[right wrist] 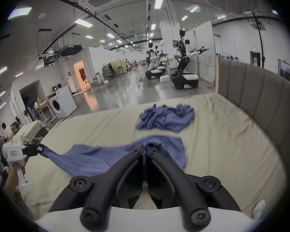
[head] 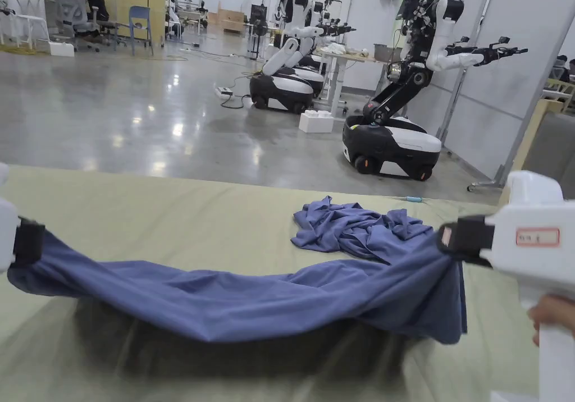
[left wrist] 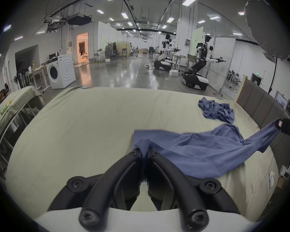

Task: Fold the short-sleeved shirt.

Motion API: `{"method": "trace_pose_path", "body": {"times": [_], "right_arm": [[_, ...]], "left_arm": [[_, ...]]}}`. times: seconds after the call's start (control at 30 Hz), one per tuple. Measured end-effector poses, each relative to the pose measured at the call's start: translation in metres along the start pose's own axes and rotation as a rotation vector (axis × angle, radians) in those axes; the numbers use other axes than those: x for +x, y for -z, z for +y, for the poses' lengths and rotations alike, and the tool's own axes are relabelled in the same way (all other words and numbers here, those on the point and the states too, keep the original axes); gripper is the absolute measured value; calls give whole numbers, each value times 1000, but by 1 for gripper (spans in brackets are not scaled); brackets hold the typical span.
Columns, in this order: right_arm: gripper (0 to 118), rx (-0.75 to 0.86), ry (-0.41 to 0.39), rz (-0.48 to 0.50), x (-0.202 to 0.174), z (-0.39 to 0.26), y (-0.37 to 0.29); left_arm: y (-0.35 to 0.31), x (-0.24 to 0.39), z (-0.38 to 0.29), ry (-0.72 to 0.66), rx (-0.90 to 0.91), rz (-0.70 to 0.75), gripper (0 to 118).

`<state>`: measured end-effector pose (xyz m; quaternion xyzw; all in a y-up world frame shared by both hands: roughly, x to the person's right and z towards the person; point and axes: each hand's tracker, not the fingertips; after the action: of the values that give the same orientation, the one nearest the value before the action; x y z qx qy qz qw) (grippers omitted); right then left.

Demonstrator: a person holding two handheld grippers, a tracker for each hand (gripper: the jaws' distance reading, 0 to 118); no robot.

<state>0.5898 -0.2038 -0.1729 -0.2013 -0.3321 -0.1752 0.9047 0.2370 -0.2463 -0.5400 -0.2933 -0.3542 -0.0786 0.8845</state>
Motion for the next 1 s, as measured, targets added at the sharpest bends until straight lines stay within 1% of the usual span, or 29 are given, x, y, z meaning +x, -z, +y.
{"method": "trace_pose_path", "body": {"times": [0.23,0.4,0.5,0.67,0.83,1.0], "right_arm": [[4,-49,3,-9,10,-80,-74],[4,-51,47,-8,17,-129,-115],[4,-46,72,-17,23,-153,-136],[4,-54,88,-62,31,-192,-173],[4,-92,89,-93,38,-233,-217],[4,-137,96,-136,44,-269,-254]], "left_arm": [[-73,-4,-78,-61,5,-10,7],[-119,-6,-132,-75,6,5,6],[-142,-7,-159,-48,5,45,6],[-180,-13,-198,-54,-14,65,6],[-214,-20,-236,-96,-38,86,7],[-244,-29,-258,-136,-82,124,6]]}}
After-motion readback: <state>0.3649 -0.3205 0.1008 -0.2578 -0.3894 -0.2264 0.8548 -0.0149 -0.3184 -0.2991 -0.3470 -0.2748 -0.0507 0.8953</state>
